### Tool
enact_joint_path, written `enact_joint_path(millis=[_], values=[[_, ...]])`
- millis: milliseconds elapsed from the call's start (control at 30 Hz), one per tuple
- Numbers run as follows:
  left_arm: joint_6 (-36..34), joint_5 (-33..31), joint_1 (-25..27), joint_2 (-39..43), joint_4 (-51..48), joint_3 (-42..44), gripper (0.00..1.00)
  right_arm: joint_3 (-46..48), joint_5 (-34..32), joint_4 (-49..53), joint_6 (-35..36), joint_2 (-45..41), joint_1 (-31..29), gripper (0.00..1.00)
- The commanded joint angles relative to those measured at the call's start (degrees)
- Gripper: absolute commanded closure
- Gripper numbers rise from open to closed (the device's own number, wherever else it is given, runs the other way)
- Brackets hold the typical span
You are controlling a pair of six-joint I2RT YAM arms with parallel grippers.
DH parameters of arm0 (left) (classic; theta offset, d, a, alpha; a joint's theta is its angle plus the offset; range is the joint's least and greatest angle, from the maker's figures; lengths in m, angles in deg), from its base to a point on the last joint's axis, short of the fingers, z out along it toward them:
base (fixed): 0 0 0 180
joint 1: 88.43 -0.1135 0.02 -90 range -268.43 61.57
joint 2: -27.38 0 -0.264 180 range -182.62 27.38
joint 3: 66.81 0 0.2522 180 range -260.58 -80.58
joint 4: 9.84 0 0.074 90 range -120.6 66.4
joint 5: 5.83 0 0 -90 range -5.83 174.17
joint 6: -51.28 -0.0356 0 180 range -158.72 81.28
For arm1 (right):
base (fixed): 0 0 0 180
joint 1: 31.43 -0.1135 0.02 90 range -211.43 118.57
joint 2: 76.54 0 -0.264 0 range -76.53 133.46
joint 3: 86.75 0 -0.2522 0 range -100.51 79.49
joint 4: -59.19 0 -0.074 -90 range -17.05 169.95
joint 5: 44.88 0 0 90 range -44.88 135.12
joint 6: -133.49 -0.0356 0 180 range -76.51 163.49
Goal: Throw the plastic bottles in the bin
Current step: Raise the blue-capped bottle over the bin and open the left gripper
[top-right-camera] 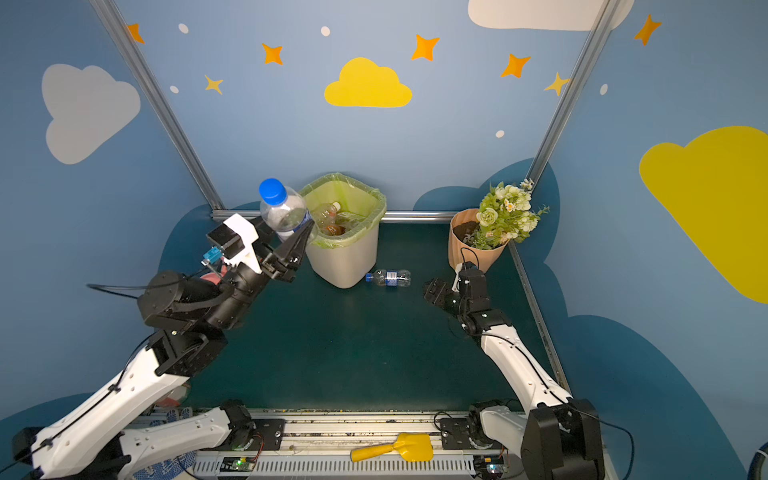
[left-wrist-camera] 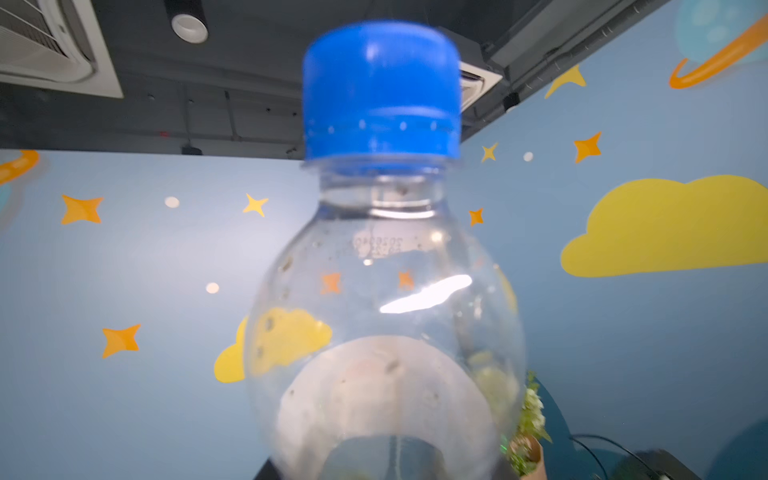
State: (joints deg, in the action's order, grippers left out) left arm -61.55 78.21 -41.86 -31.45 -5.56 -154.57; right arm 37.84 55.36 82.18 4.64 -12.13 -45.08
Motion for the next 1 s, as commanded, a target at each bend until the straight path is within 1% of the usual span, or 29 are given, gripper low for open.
enact_joint_path(millis=[0,67,100,133,200,233,267,367,400,533,667,767,967], values=[[8.1,-0.4,-6.4,-8.9,-3.2,-5.2,0.51,0.7,-0.8,0.7,0.1,-1.9,0.3,0.06],[18.7,5.5,-12.9,-16.2,-11.5,-11.9,0.49,0.7,-0.8,0.9,0.3,-2.4,0.2,0.06],[22.4,7.1,-15.2,-20.5,-15.5,-15.4,0.46,0.8,-0.9,1.1,0.3,-2.6,0.2,0.06],[24.6,8.0,-16.8,-24.0,-18.7,-18.1,0.39,0.8,-0.8,1.0,0.1,-2.8,0.2,0.06],[26.6,8.5,-18.1,-30.2,-25.2,-23.3,0.27,1.2,-0.2,0.0,-0.4,-2.8,0.3,0.06],[26.8,8.5,-18.2,-31.6,-27.5,-24.6,0.19,1.2,0.0,-0.2,-0.5,-2.7,0.2,0.06],[27.1,8.0,-18.0,-32.1,-28.4,-24.9,0.14,1.0,0.0,-0.1,-0.7,-2.5,0.2,0.06],[28.3,5.4,-17.9,-29.1,-23.5,-20.9,0.02,0.1,-0.5,0.4,-1.1,-1.6,0.2,0.06],[28.2,4.7,-17.9,-27.4,-21.6,-19.6,0.0,-0.5,-0.6,0.6,-1.2,-1.2,0.2,0.06],[25.9,3.2,-17.4,-22.0,-20.3,-17.8,0.0,-2.4,0.0,0.5,-2.8,1.5,0.2,0.06],[23.0,1.5,-16.1,-15.7,-17.8,-13.5,0.0,-4.7,2.4,-0.9,-5.5,5.6,0.2,0.06],[22.6,0.6,-16.0,-11.4,-17.8,-10.2,0.0,-6.7,3.9,-1.8,-7.2,9.0,-0.2,0.06],[21.7,-3.0,-16.0,-2.9,-16.9,-1.1,0.0,-11.8,2.4,-1.5,-7.7,15.1,-2.3,0.06]])
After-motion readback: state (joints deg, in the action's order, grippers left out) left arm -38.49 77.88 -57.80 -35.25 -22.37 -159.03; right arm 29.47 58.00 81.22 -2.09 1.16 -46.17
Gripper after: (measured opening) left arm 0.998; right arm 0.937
